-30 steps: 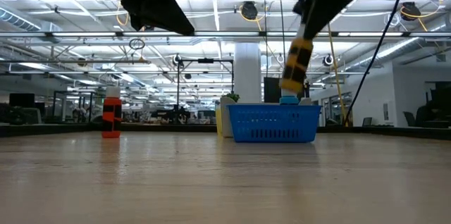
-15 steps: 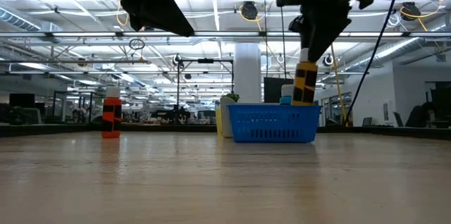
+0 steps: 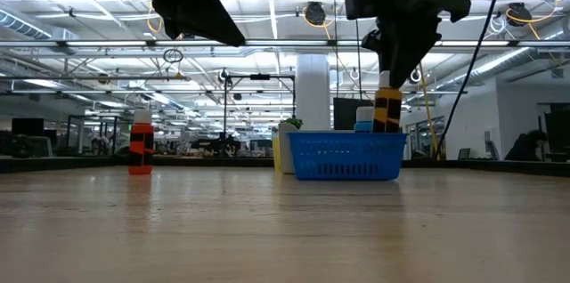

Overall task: Pick & Place Paint Supplies
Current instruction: Put the yellow paint bottle into the blue bin

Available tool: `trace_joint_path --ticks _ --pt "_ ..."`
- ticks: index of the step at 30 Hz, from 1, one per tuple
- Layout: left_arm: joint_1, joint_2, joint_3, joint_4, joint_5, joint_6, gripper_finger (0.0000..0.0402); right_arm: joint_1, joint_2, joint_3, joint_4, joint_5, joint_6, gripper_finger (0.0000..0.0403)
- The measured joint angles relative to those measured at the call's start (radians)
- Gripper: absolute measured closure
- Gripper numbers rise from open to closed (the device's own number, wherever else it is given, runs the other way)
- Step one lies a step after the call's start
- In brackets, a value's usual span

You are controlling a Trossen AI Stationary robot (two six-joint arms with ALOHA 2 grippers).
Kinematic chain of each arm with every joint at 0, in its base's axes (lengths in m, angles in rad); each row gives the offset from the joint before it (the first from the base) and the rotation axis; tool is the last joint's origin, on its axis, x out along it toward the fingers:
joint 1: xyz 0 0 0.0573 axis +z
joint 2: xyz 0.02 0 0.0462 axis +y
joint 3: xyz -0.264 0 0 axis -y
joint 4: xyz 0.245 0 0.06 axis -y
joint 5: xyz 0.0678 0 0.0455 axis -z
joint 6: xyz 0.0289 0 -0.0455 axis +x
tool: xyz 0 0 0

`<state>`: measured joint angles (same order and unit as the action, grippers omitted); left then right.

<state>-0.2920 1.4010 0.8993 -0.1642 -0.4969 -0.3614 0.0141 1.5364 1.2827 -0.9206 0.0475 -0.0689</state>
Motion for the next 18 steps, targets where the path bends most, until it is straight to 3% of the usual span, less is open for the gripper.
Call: trace_joint_path --ticks 18 --pt "0.000 0.000 0.000 0.000 0.000 -0.001 0.0364 -0.015 0.000 -0.043 0.012 -0.051 -0.057 0.0296"
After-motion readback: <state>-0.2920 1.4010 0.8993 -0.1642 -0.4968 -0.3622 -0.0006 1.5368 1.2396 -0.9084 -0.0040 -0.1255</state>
